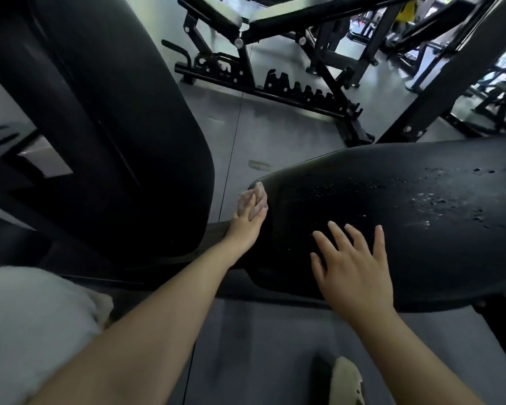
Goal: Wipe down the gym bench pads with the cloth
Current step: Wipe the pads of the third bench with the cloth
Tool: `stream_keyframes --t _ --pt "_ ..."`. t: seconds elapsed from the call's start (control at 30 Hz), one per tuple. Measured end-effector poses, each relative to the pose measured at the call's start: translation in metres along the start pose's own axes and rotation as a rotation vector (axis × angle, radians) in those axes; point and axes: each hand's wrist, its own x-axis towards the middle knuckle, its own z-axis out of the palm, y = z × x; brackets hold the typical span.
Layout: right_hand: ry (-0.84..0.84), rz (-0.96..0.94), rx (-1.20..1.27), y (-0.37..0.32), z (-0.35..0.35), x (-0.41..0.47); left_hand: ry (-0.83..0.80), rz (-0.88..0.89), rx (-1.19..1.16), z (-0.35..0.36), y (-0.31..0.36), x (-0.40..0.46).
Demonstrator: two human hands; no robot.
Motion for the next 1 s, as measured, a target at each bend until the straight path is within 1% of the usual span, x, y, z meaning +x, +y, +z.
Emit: stream_keyframes --t 0.2,0.33,0.43,0.5,0.53,0.6,0.63,0.7,0.77,0.83,0.93,1.0 --pt "-0.003 -0.003 -0.018 -0.001 0.002 0.003 -0.007 -0.058 -0.111 -0.004 0.005 0.011" --pt "-0.004 -0.001 -0.04 -0.003 0.001 0.003 -0.034 -0.015 -0.165 -0.003 0.001 -0.005" --pt "-0.02 0.002 -0.058 -0.003 0.002 0.002 -0.052 0.062 -0.171 0.002 -0.012 -0.024" --pt "-0.027 -0.001 -0.066 -0.003 0.002 0.002 -0.037 0.115 -0.11 0.008 -0.022 -0.036" --pt "-0.029 -0.002 -0.068 -0.003 0.002 0.002 -0.009 0.178 -0.041 0.013 -0.028 -0.043" --pt "-0.031 -0.001 -0.066 -0.003 0.002 0.002 0.124 0.336 0.083 0.029 -0.032 -0.064" --pt "-0.032 0.001 -0.063 -0.003 0.002 0.002 0.19 0.365 0.066 0.038 -0.031 -0.078" --pt "-0.031 0.002 -0.058 -0.003 0.002 0.002 0.253 0.294 -0.088 0.055 -0.025 -0.099" --pt "-0.024 0.003 -0.051 -0.003 0.002 0.001 0.28 0.225 -0.15 0.063 -0.021 -0.104" --pt "-0.005 0.001 -0.045 -0.003 0.003 0.001 0.28 0.11 -0.119 0.057 -0.014 -0.093" --pt "0.006 -0.002 -0.043 -0.003 0.004 0.002 0.169 -0.059 0.039 0.038 -0.004 -0.064" --pt "0.007 -0.001 -0.047 -0.003 0.003 0.002 0.101 -0.111 0.062 0.025 0.002 -0.047"
